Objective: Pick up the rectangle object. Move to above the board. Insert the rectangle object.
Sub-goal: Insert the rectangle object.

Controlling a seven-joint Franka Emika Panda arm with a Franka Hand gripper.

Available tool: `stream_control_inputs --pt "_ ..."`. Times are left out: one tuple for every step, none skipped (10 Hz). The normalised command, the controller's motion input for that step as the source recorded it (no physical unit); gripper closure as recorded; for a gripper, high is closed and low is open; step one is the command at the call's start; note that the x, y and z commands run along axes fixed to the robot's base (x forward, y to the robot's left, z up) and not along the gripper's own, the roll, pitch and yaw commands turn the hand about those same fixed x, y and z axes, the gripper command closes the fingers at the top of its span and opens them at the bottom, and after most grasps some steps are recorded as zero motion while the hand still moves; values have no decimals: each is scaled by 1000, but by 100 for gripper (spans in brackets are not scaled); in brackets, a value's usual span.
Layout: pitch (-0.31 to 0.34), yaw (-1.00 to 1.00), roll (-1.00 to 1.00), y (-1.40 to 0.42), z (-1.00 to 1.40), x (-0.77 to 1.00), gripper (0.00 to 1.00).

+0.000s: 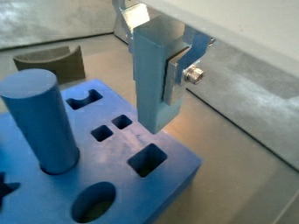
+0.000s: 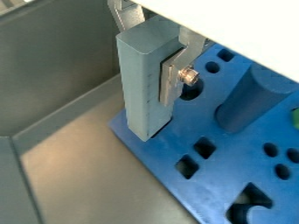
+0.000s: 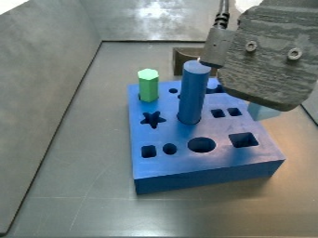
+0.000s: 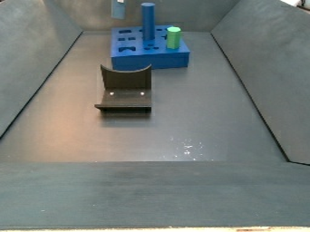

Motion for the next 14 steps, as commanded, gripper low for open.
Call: stream_control_inputs --pt "260 -163 91 17 0 0 100" --pt "0 0 0 51 0 -26 100" --pt "66 -9 0 0 0 0 100" --pt "234 -429 -811 117 -37 0 100" --pt "111 -97 -1000 186 120 0 100" --pt "0 -31 -26 0 0 -51 100" --pt "0 0 -9 0 0 0 100" --pt "517 0 -891 114 -77 163 100" --pt "649 57 -1000 120 100 269 100" --pt "0 0 0 -20 0 0 100" --pt "-17 0 0 0 -9 0 100" --pt "-20 0 0 0 0 0 100" --pt "0 0 0 -40 -71 0 100" --pt "-126 0 291 -269 -66 0 100"
